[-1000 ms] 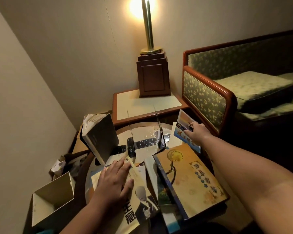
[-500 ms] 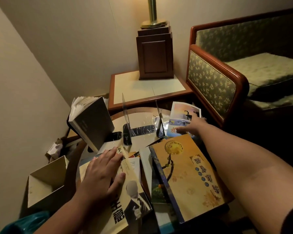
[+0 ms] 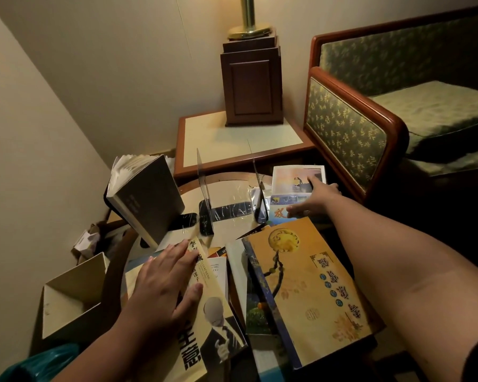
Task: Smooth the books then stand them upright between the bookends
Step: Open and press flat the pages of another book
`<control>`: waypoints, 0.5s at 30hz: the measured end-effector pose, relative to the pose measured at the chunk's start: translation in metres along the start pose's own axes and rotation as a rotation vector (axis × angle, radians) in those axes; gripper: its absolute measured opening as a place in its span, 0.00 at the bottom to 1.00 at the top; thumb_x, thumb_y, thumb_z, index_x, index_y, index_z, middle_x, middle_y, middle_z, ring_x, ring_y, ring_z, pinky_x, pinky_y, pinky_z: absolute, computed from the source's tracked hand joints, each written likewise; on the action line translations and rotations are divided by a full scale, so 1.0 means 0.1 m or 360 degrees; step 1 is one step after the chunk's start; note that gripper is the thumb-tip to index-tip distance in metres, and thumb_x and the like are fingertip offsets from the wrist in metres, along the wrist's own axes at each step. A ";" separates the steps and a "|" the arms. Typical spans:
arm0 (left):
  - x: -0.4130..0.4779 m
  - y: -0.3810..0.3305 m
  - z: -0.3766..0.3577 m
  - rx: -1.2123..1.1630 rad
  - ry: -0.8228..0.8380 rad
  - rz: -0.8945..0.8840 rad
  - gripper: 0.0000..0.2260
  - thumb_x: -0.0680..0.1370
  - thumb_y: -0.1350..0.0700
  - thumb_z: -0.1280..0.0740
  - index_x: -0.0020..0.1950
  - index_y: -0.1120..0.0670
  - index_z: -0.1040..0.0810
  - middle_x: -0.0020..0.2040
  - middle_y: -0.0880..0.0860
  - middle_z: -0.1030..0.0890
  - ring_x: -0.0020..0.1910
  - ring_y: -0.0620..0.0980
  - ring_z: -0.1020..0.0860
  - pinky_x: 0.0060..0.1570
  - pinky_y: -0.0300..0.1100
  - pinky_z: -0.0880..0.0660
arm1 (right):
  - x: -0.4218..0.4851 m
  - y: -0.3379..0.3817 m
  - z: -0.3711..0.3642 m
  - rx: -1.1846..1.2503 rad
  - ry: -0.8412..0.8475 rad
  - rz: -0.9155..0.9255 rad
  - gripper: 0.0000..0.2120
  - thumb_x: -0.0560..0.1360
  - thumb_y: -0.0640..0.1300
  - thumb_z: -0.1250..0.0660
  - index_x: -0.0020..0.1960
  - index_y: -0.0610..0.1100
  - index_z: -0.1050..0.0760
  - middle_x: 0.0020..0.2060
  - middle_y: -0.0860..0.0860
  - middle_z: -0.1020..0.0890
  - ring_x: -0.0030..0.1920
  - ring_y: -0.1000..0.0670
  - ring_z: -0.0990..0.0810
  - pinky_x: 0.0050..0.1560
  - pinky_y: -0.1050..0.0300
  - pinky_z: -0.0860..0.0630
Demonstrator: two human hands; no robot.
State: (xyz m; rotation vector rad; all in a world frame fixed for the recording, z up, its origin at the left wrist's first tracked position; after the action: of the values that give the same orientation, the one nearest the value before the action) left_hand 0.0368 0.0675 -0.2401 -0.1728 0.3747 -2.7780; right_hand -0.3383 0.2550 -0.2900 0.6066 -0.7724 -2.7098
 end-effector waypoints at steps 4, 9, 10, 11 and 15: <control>-0.01 0.00 0.00 0.0001 -0.0005 0.0025 0.33 0.75 0.30 0.53 0.78 0.40 0.43 0.79 0.40 0.49 0.77 0.41 0.54 0.74 0.52 0.57 | -0.02 0.07 0.10 0.0074 -0.0136 0.0112 0.59 0.59 0.56 0.16 0.79 0.55 0.48 0.72 0.40 0.44 0.63 0.36 0.30 0.44 0.59 0.26; 0.00 0.00 0.01 -0.0003 -0.0004 0.0019 0.33 0.75 0.30 0.52 0.78 0.41 0.43 0.78 0.40 0.48 0.77 0.41 0.54 0.73 0.51 0.56 | -0.11 0.16 0.30 0.0127 -0.0278 0.0262 0.60 0.57 0.62 0.18 0.80 0.53 0.47 0.67 0.40 0.39 0.62 0.38 0.29 0.64 0.47 0.28; 0.00 0.00 0.01 -0.0002 -0.0005 0.0015 0.33 0.75 0.31 0.52 0.78 0.41 0.43 0.79 0.40 0.49 0.76 0.41 0.54 0.73 0.51 0.56 | -0.13 0.19 0.38 0.0179 -0.0303 0.0299 0.60 0.58 0.61 0.18 0.80 0.53 0.47 0.66 0.40 0.38 0.62 0.38 0.29 0.66 0.47 0.29; 0.00 -0.01 0.01 0.0004 -0.0004 0.0013 0.33 0.75 0.30 0.52 0.79 0.41 0.44 0.79 0.40 0.49 0.76 0.41 0.54 0.73 0.50 0.57 | -0.17 0.22 0.47 0.0220 -0.0327 0.0338 0.59 0.58 0.60 0.17 0.80 0.53 0.46 0.66 0.40 0.38 0.63 0.38 0.29 0.67 0.47 0.30; 0.02 0.02 0.00 0.0004 0.0003 0.0003 0.35 0.75 0.28 0.53 0.78 0.42 0.41 0.79 0.42 0.47 0.77 0.43 0.51 0.72 0.52 0.55 | -0.34 0.32 0.82 0.0304 -0.0436 0.0466 0.60 0.56 0.60 0.17 0.79 0.56 0.46 0.69 0.40 0.39 0.67 0.36 0.32 0.68 0.43 0.31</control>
State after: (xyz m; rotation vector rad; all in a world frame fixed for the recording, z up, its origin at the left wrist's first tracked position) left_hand 0.0355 0.0648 -0.2402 -0.1693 0.3713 -2.7771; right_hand -0.3418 0.2766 -0.1979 0.1407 -1.1017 -2.4911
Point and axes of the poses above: each hand's wrist, its own x-axis towards the middle knuckle, its own z-axis out of the back of the hand, y = z × x, the point moved 7 cm from there along x, towards the middle knuckle
